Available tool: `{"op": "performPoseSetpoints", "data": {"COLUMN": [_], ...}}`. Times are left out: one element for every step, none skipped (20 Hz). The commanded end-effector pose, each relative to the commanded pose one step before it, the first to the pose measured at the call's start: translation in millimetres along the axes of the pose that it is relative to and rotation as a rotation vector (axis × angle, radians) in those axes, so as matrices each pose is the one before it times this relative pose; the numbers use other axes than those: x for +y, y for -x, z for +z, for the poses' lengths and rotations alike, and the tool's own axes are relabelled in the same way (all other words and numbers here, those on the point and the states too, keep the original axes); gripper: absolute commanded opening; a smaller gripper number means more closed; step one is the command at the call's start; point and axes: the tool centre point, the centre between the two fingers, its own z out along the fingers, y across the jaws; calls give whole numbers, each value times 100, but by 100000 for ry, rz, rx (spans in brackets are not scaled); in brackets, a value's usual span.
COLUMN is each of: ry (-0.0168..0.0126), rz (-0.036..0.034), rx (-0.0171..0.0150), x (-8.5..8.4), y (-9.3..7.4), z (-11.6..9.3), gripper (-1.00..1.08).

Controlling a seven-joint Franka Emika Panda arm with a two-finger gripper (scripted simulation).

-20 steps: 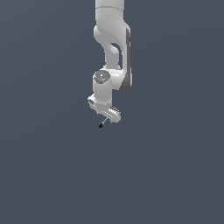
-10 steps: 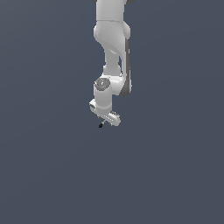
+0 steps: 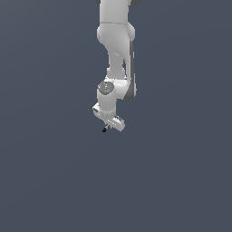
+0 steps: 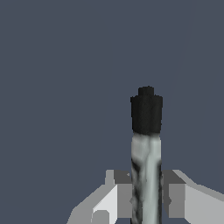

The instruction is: Pick up the object and move it to a goal position.

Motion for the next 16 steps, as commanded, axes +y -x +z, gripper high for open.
{"op": "performPoseSetpoints", "data": {"ry": [9, 0, 0, 0, 0, 0, 0, 0, 0, 0, 0, 0, 55, 0, 0, 0], "rz": [27, 0, 0, 0, 0, 0, 0, 0, 0, 0, 0, 0, 7, 0, 0, 0], "rx": [16, 0, 0, 0, 0, 0, 0, 0, 0, 0, 0, 0, 41, 0, 0, 0], "x": [12, 0, -1, -19, -58, -96, -134, -173, -212, -251, -289, -328, -363, -400, -433, -464], "y": [-18, 0, 4, -12, -35, -59, -82, -106, -130, -154, -178, -202, -226, -247, -268, -288], "z": [18, 0, -12, -16, -47, -79, -111, -142, -174, -206, -238, -269, -302, -328, -354, -379], "gripper": [-100, -100, -100, -100, -100, -100, -100, -100, -100, -100, -100, -100, -100, -100, -100, -100]}}
